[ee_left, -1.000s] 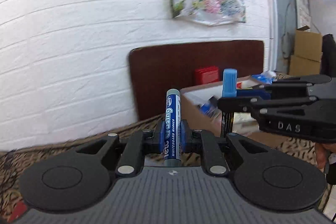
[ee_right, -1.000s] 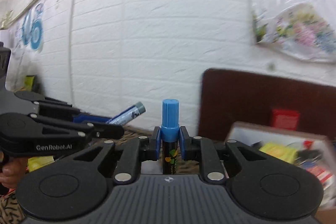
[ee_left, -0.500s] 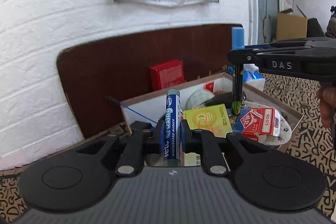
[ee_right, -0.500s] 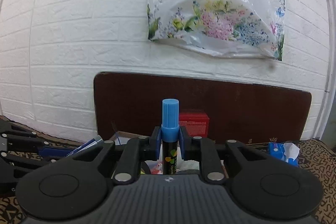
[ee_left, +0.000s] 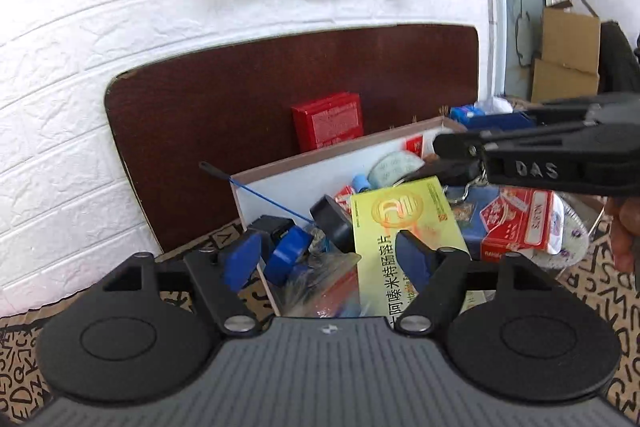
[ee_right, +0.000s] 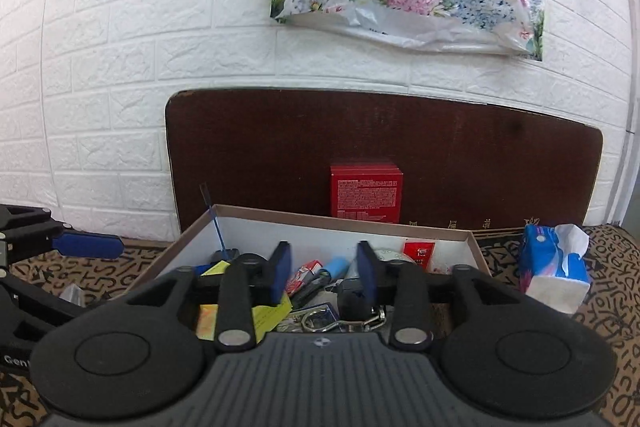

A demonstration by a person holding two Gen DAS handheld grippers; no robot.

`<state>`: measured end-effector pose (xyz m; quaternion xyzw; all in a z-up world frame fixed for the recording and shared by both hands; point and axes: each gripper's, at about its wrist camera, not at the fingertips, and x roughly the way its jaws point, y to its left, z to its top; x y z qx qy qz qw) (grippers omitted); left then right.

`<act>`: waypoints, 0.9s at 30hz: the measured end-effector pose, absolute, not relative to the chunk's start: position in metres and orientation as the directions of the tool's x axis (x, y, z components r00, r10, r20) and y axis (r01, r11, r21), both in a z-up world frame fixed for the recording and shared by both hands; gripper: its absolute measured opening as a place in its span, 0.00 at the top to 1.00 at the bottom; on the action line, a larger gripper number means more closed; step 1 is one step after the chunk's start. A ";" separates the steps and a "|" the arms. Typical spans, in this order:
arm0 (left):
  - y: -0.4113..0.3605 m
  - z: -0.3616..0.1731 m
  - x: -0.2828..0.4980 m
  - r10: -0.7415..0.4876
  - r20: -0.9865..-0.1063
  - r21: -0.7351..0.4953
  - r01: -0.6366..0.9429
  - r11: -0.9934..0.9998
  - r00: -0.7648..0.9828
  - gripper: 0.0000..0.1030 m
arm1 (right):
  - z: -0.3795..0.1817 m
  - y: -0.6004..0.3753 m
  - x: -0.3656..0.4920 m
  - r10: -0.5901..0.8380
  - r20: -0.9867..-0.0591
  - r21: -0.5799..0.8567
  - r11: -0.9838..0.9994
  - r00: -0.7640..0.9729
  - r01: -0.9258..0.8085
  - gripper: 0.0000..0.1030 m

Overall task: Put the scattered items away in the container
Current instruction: 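Open both tools to drop the markers into the box, then grasp the blue erasing marker with the left tool while the right tool moves back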

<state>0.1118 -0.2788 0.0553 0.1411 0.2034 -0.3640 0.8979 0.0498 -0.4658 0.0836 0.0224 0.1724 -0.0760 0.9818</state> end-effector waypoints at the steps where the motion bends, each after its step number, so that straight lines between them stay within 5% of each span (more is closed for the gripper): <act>1: -0.277 0.058 0.110 -0.595 -0.464 0.109 0.709 0.697 0.656 0.24 | 0.085 -0.464 0.045 -0.137 -0.335 0.028 0.987 0.932 0.155 0.43; 6: -0.270 0.063 0.097 -0.578 -0.460 0.127 0.694 0.709 0.674 0.19 | 0.085 -0.443 0.032 -0.132 -0.334 0.032 0.988 0.933 0.151 0.01; 27: -0.165 0.040 0.068 -0.470 -0.486 0.136 0.595 0.792 0.737 0.18 | 0.081 -0.309 -0.005 0.016 -0.358 0.018 1.000 0.934 -0.010 0.00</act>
